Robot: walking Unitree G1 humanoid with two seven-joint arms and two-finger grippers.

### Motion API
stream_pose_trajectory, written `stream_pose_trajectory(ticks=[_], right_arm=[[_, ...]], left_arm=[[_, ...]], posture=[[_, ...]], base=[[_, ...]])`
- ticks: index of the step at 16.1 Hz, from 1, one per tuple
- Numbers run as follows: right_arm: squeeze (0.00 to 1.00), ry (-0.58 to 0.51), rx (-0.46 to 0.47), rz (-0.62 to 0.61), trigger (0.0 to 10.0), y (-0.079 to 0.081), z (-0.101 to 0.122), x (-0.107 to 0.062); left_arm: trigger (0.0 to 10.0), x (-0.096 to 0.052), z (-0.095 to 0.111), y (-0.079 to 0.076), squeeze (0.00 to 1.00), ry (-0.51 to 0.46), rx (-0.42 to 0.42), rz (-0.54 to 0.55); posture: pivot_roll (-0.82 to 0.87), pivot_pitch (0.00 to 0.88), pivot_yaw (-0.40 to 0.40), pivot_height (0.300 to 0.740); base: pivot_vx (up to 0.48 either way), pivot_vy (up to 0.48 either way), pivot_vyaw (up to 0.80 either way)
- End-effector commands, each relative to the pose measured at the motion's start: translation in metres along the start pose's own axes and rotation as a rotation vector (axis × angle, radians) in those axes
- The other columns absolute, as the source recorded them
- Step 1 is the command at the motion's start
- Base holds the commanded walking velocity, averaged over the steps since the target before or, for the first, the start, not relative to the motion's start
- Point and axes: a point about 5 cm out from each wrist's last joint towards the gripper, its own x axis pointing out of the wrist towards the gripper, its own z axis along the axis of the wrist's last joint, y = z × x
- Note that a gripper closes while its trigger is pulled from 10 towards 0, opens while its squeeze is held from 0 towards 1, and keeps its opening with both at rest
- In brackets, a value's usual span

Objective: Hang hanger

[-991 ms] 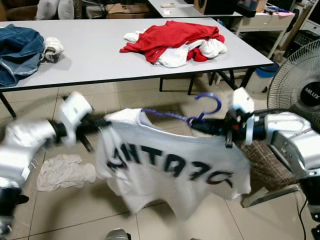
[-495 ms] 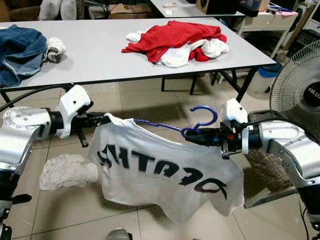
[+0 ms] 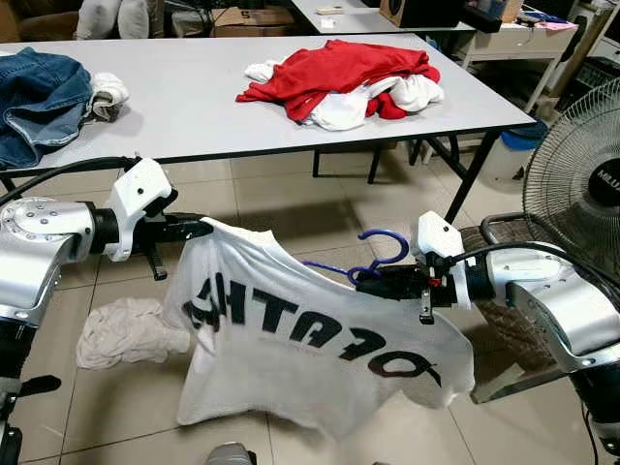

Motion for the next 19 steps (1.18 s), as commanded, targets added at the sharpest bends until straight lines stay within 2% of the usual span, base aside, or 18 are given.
stream_pose_trajectory(ticks=[1, 7, 10, 14, 17, 19], right_arm=[[0.00, -0.037, -0.025, -0.053, 10.0, -0.006, 0.009, -0.002], [0.00, -0.106, -0.036, -0.072, 10.0, -0.009, 0.018, 0.007], [0.00, -0.083, -0.031, -0.045, 10.0, -0.005, 0.015, 0.012], [0.00, -0.049, -0.020, -0.082, 10.0, -0.010, 0.010, 0.014], [0.00, -0.015, -0.028, -0.084, 10.0, -0.010, 0.006, 0.015], [0.00, -0.086, -0.019, -0.110, 10.0, -0.013, 0.015, 0.018]], left_arm=[[0.0, -0.004, 0.012, 0.003, 0.00, -0.024, 0.033, -0.006], [0.0, 0.006, 0.021, -0.006, 0.00, -0.071, 0.036, -0.043], [0.0, 0.009, 0.031, -0.007, 0.00, -0.125, 0.035, -0.032], [0.0, 0.006, 0.041, -0.005, 0.00, -0.164, 0.030, -0.025], [0.0, 0.001, 0.048, 0.001, 0.00, -0.175, 0.022, 0.037], [0.0, 0.002, 0.048, 0.000, 0.00, -0.157, 0.011, 0.023]], posture=[[0.03, 0.000, -0.004, 0.740], [0.03, 0.000, -0.007, 0.740], [0.03, 0.000, -0.008, 0.740], [0.03, 0.000, -0.006, 0.740], [0.04, 0.000, -0.006, 0.740], [0.04, 0.000, -0.005, 0.740]], base=[[0.000, 0.000, 0.00], [0.000, 0.000, 0.00], [0.000, 0.000, 0.00], [0.000, 0.000, 0.00], [0.000, 0.000, 0.00], [0.000, 0.000, 0.00]])
